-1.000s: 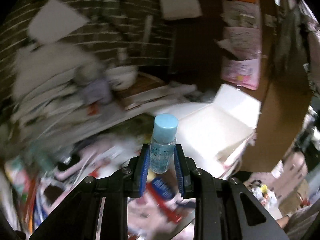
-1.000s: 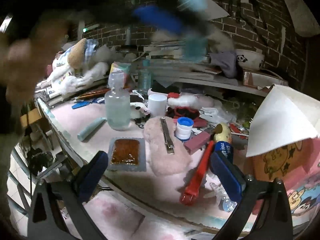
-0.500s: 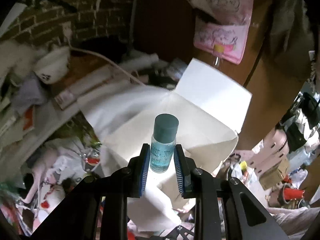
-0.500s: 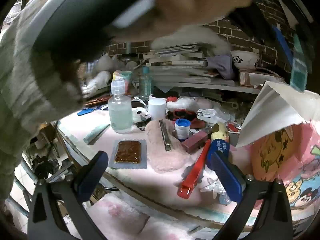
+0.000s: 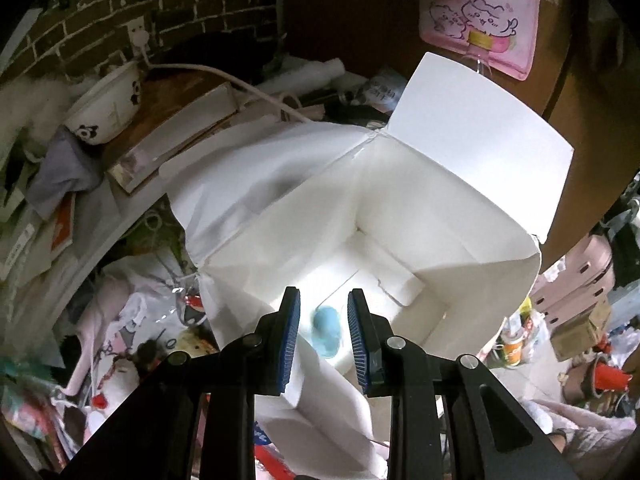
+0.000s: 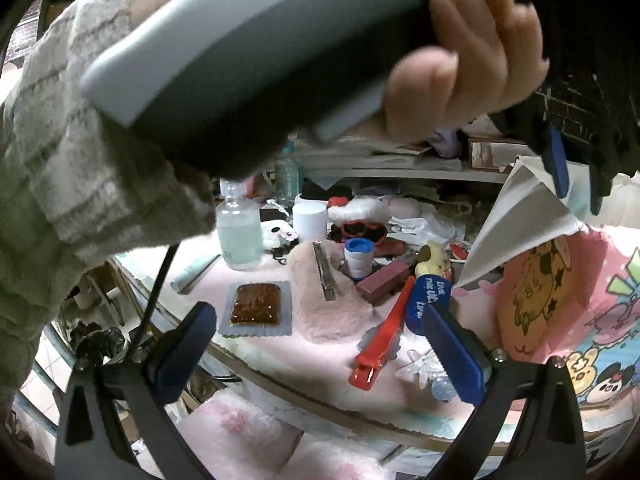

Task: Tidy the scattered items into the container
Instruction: 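Lower the held small teal bottle into the white box, open left gripper, then grasp the red hair clip on the desk with the right gripper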

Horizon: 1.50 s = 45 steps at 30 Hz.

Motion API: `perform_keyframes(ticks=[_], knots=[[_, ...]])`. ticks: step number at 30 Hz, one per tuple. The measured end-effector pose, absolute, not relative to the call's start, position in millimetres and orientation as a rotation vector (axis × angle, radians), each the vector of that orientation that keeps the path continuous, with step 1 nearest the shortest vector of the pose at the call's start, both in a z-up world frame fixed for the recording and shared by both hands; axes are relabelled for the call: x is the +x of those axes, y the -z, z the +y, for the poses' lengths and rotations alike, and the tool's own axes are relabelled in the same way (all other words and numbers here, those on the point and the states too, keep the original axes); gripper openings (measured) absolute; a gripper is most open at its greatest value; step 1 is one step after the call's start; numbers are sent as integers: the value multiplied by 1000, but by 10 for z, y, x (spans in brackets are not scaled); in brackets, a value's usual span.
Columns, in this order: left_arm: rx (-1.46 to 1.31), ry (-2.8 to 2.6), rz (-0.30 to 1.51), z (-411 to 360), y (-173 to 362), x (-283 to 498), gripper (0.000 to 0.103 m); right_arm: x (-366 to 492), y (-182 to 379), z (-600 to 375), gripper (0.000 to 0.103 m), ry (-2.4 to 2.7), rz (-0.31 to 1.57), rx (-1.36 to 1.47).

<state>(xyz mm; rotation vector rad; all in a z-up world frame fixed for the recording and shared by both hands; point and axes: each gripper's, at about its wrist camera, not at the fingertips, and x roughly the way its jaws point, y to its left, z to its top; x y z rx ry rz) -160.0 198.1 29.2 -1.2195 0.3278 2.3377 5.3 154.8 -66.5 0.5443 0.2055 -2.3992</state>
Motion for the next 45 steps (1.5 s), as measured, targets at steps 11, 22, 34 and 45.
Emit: perform_keyframes(ticks=[11,22,34,45], knots=[[-1040,-2444,284,1775,-459,-1454,81,-24,753,1668,103,2418,172,589],[-724,-2695,77,960,-678,-793,92,-25,898,1724,60,2440,186,643],[-762,-2857,-58,275,-232,-377,93,-140,1055,1779,38,2497,141,738],[-775,-2898,-153,-10,76,-122,93,-243,1088,1699,21,2534,114,745]])
